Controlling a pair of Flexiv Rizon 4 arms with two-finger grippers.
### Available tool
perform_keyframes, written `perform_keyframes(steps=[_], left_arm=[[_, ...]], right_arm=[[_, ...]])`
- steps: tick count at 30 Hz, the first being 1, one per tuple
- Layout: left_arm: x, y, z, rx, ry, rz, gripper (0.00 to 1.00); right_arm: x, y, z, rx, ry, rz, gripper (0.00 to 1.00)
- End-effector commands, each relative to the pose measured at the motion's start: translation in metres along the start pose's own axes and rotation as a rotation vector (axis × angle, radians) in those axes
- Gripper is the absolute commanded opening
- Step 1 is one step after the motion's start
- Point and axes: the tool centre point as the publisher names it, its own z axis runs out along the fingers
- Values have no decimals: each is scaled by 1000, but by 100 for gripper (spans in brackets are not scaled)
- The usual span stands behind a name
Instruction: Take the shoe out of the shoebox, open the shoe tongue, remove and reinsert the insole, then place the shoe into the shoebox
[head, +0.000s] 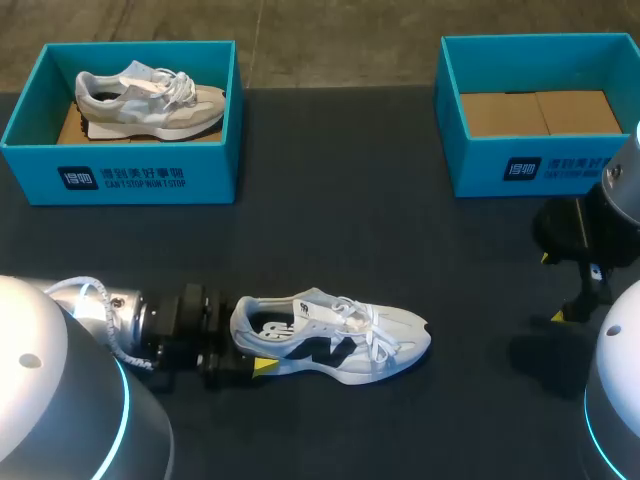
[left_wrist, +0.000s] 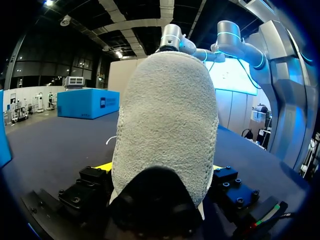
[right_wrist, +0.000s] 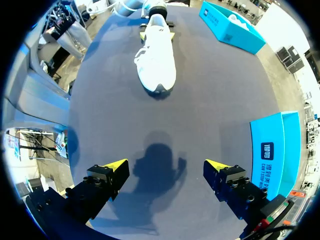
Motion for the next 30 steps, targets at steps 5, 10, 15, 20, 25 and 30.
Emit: perform_keyframes(steps=[5, 10, 15, 20, 25, 30], left_arm=[[0, 3, 6, -13, 2, 7, 0], [1, 9, -1, -17, 8, 5, 0], [1, 9, -1, -17, 8, 5, 0], [1, 9, -1, -17, 8, 5, 0], [1, 9, -1, -17, 8, 5, 0], [1, 9, -1, -17, 8, 5, 0]], right_arm=[[2, -1, 0, 0, -3, -2, 100], [2, -1, 0, 0, -3, -2, 100], [2, -1, 0, 0, -3, -2, 100], [2, -1, 0, 0, -3, -2, 100], [-1, 1, -1, 14, -3, -2, 100], [-4, 27, -6, 47, -11, 6, 100]])
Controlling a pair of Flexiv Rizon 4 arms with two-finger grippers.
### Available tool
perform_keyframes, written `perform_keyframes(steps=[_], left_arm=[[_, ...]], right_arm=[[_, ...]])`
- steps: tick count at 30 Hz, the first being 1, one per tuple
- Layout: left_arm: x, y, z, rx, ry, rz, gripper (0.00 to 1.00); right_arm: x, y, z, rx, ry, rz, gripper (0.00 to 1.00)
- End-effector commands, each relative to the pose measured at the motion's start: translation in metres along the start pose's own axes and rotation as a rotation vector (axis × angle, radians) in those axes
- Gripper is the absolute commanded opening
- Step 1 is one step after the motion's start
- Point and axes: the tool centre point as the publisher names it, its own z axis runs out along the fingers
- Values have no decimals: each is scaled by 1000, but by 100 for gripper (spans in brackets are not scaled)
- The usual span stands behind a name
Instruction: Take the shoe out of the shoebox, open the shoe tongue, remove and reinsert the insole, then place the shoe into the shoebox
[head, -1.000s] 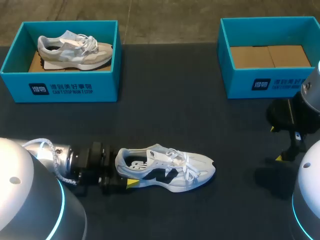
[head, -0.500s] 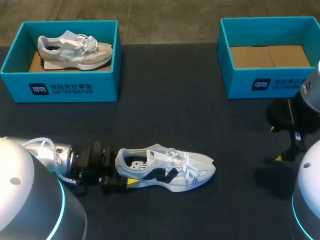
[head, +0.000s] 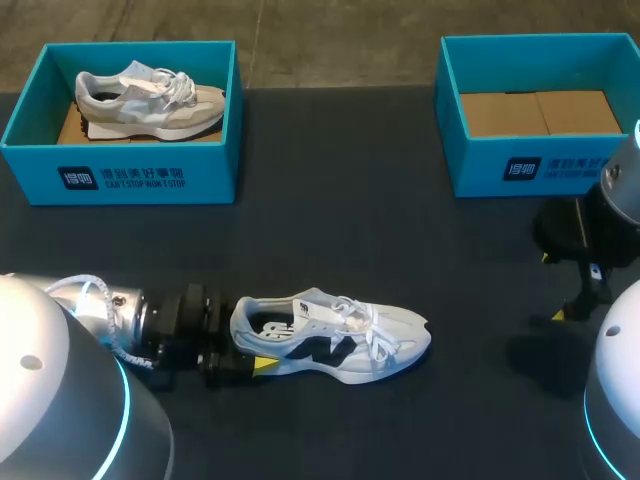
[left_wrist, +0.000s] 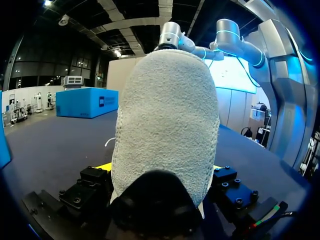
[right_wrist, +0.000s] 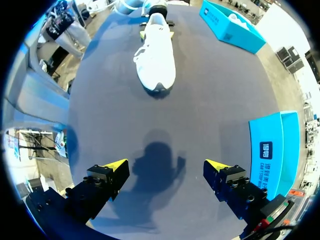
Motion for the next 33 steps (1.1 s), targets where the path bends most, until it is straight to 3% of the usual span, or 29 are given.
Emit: perform_keyframes(steps=[1, 4, 8, 9, 11, 12, 14, 27, 28, 30, 33], left_arm=[[1, 6, 0, -2, -1, -1, 0], [1, 6, 0, -2, -1, -1, 0], [1, 6, 0, -2, -1, -1, 0], [1, 6, 0, -2, -1, -1, 0], [1, 6, 0, -2, -1, -1, 0], [1, 6, 0, -2, -1, -1, 0], [1, 6, 0, -2, -1, -1, 0], [1, 6, 0, -2, -1, -1, 0], [1, 6, 0, -2, -1, -1, 0], [1, 6, 0, -2, -1, -1, 0], [1, 6, 0, -2, -1, -1, 0]], right_arm=[[-2, 29, -4, 36, -7, 17, 100], [-2, 43, -5, 73, 13, 129, 100], [0, 58, -6, 202, 41, 382, 100], [1, 61, -6, 256, 28, 442, 100], [5, 67, -8, 269, 9, 549, 100], [7, 73, -10, 321, -41, 593, 100], [10, 77, -14, 288, -87, 625, 100], [10, 77, -14, 288, -87, 625, 100], [10, 81, -13, 302, -108, 673, 100], [14, 90, -10, 242, -94, 796, 100], [20, 101, -8, 224, -106, 915, 100]])
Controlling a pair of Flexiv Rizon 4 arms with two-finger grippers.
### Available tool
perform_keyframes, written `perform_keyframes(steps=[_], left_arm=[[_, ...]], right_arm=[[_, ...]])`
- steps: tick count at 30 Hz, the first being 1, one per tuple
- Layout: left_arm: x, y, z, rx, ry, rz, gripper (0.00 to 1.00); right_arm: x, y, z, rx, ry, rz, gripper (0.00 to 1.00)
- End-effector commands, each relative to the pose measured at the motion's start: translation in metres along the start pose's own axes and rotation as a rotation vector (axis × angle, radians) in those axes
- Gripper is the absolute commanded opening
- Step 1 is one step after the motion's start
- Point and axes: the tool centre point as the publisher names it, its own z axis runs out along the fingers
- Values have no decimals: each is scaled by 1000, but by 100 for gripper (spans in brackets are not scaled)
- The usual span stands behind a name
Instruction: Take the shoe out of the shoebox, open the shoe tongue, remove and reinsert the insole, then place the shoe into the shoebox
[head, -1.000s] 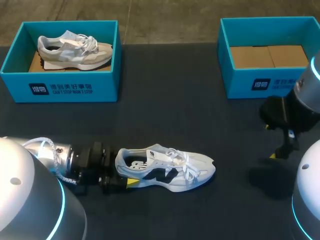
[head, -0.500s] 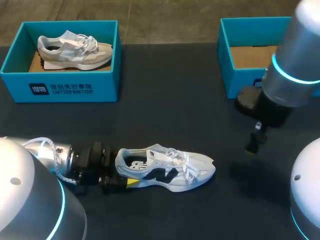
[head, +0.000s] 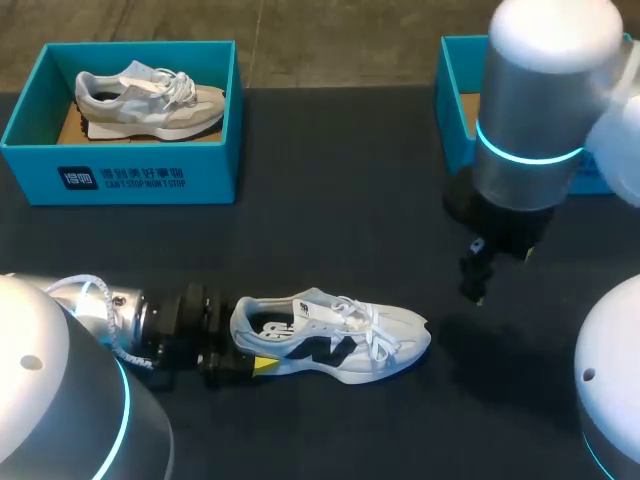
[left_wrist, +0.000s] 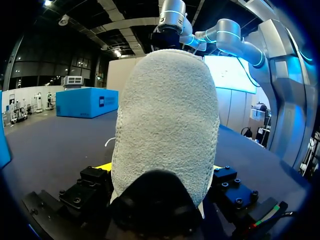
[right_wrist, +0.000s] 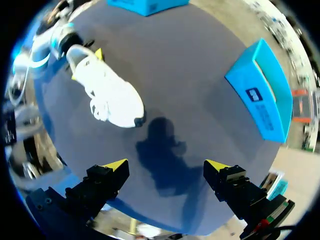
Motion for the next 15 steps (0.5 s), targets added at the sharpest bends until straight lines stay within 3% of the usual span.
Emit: perform_keyframes(steps=[1, 6, 10, 12, 15], left_arm=[[0, 6, 0, -2, -1, -1, 0], [0, 6, 0, -2, -1, -1, 0], [0, 6, 0, -2, -1, -1, 0], [0, 6, 0, -2, -1, -1, 0], [0, 6, 0, -2, -1, -1, 0]], right_arm=[[18, 10, 3, 6, -1, 218, 100], [34, 14, -3, 17, -36, 379, 100], [50, 15, -4, 37, -37, 606, 100], [62, 17, -7, 8, -66, 696, 100], [74, 19, -9, 0, 18, 708, 100]])
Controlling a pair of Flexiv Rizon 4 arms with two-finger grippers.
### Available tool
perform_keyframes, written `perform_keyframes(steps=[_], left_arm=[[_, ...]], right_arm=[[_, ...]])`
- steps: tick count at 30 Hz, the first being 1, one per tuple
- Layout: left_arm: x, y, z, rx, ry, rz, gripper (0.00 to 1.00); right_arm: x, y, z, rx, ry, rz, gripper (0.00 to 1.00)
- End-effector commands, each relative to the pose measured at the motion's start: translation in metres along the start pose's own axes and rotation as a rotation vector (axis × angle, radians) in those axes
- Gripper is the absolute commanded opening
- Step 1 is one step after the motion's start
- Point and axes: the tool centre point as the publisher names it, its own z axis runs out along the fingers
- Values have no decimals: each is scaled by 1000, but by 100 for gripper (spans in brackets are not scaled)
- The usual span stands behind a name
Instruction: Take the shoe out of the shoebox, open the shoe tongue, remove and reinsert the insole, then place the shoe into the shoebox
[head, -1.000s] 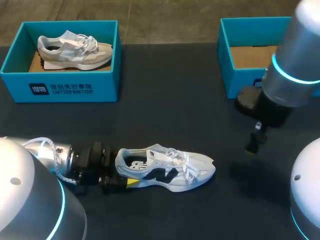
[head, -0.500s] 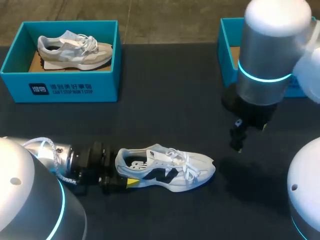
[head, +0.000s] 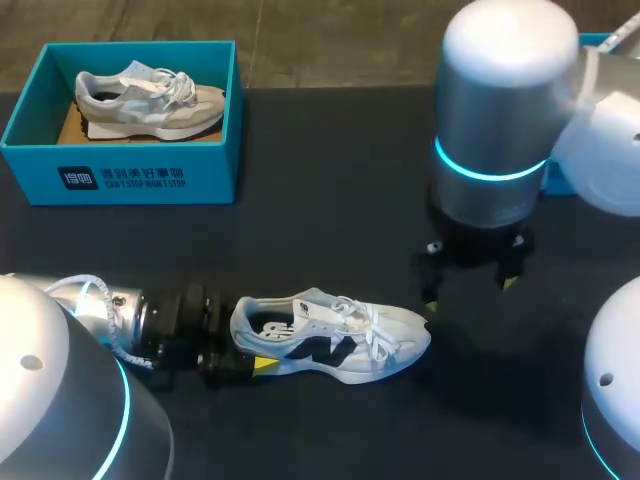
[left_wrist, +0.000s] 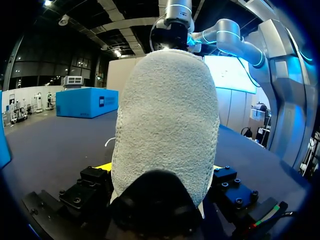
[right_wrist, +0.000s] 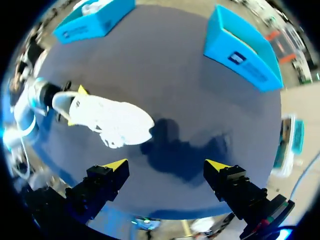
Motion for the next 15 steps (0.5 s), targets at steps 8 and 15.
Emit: perform_keyframes(steps=[8, 15], left_arm=[[0, 6, 0, -2, -1, -1, 0], [0, 6, 0, -2, -1, -1, 0]], right_arm=[[19, -1, 0, -6, 7, 226, 100], [52, -3, -1, -30, -75, 254, 100]])
